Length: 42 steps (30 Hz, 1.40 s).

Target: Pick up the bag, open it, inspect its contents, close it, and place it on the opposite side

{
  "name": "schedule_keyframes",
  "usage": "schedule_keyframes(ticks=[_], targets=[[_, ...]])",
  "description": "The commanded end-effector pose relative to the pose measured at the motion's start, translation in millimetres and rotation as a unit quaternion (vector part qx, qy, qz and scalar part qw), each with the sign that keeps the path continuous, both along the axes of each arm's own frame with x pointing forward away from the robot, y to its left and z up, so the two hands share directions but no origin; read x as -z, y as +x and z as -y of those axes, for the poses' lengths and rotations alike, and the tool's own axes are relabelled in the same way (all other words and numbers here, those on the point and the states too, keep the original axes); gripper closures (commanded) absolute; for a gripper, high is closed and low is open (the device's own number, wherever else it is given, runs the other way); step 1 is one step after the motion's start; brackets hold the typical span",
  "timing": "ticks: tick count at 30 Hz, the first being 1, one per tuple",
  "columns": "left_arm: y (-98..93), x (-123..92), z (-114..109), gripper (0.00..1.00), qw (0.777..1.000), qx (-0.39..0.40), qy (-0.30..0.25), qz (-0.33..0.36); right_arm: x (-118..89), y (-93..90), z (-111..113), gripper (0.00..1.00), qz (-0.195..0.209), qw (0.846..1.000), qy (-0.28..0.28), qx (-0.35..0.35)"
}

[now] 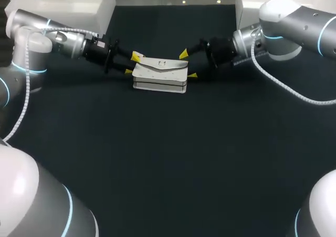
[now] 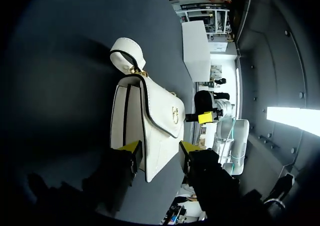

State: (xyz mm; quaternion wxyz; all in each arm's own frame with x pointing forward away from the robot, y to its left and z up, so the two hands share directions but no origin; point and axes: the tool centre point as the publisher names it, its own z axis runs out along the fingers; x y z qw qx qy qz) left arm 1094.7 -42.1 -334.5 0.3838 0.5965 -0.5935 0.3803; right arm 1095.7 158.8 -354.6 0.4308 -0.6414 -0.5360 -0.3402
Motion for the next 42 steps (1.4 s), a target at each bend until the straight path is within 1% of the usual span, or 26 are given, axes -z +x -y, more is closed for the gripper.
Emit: schedule_keyframes(ticks=[1,2,3,5,9,12,15,23,26,27,28,29,30,32,37,42], targets=[[-15.0,-7,-4,0.58,0.999,-0.031,0.0,0.016,-9,-10.5,9,0.0,0.008,1.0,-0.014,0.016],[-16.6,-8,-4,0.65,0.999,-0.03,0.0,0.017,-10,-11.1,11,0.0,0.009,1.0,-0.021,0.017],[-18.2,-8,-5,0.67,1.0,-0.026,-0.001,0.016,-12,-11.6,14,0.0,0.01,0.999,-0.025,0.018],[-20.9,-8,-5,0.67,1.0,-0.021,0.008,0.015,-15,-11.7,19,0.0,0.011,0.999,-0.034,0.021],[-22.6,-1,-6,0.59,1.0,-0.02,0.023,0.003,-21,-11.8,29,0.0,0.014,0.999,-0.046,0.024],[-19.9,7,-6,0.57,0.999,-0.024,0.026,-0.008,-23,-12.0,33,0.0,0.017,0.998,-0.052,0.025],[-16.7,12,-5,0.6,0.999,-0.028,0.024,-0.015,-25,-12.3,37,0.0,0.019,0.998,-0.055,0.026],[-9.9,17,1,0.69,0.999,-0.024,0.026,-0.024,-26,-13.2,42,0.0,0.02,0.997,-0.07,0.014],[-9.1,18,3,0.7,0.999,-0.022,0.026,-0.025,-26,-13.5,44,0.0,0.02,0.997,-0.073,0.014],[-9.1,18,4,0.72,0.999,-0.02,0.026,-0.025,-26,-13.6,45,0.0,0.02,0.997,-0.075,0.013],[-9.0,18,5,0.76,0.999,-0.019,0.027,-0.025,-26,-13.8,46,0.0,0.02,0.997,-0.078,0.012],[-8.9,19,5,0.81,0.999,-0.018,0.027,-0.026,-25,-13.9,47,0.0,0.02,0.997,-0.079,0.012],[-8.7,19,5,0.92,0.999,-0.018,0.028,-0.027,-25,-14.0,48,0.0,0.02,0.996,-0.081,0.011],[-8.1,20,5,1.0,0.999,-0.017,0.029,-0.028,-25,-14.5,50,0.0,0.019,0.996,-0.085,0.01],[-7.2,20,2,1.0,0.999,-0.02,0.037,-0.029,-25,-15.2,56,0.0,0.017,0.994,-0.104,0.009],[-7.1,14,-17,1.0,0.998,-0.037,0.049,-0.02,-26,-16.7,67,0.0,0.017,0.991,-0.136,0.001]])
